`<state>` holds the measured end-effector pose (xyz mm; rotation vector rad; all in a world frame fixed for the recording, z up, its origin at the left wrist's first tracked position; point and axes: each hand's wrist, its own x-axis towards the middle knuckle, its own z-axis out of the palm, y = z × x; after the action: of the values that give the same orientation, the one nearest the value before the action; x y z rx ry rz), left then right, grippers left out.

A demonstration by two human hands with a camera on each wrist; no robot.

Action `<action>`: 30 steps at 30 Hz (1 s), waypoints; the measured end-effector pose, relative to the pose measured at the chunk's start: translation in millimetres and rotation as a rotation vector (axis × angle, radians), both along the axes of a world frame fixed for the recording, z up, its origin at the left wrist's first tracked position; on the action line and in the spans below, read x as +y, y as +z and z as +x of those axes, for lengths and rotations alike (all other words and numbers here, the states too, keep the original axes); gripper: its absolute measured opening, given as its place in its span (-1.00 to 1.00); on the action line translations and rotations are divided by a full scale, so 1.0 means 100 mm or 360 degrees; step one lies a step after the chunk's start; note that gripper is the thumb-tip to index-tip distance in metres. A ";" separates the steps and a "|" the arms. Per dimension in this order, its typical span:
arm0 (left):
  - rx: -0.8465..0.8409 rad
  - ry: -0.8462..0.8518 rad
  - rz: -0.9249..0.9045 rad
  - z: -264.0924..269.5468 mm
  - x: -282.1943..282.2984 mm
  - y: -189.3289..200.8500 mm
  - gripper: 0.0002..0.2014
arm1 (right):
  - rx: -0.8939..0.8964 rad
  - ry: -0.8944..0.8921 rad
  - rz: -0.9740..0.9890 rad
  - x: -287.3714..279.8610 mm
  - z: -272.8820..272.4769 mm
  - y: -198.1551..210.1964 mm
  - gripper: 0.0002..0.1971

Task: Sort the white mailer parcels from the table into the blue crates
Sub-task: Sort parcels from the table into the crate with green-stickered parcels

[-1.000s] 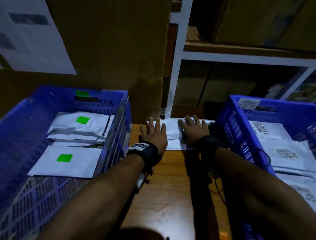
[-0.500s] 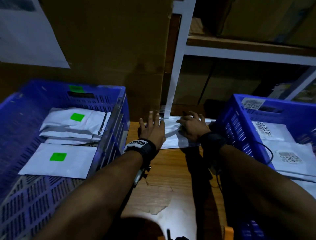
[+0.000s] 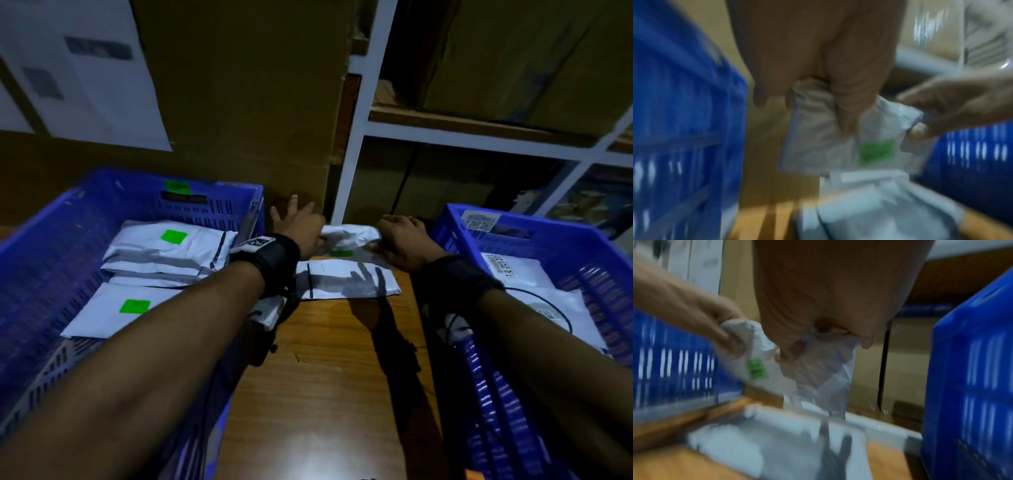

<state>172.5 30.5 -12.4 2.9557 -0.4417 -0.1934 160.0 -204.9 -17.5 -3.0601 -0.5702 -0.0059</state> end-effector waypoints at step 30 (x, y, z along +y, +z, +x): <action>-0.0844 0.0278 -0.0136 -1.79 0.35 0.86 0.05 | -0.0189 0.0088 0.0324 0.55 -1.51 1.29 -0.59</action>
<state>-6.6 65.1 73.2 2.9079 -0.2349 0.6229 8.7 -150.2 111.4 -2.8594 -0.6187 -0.2311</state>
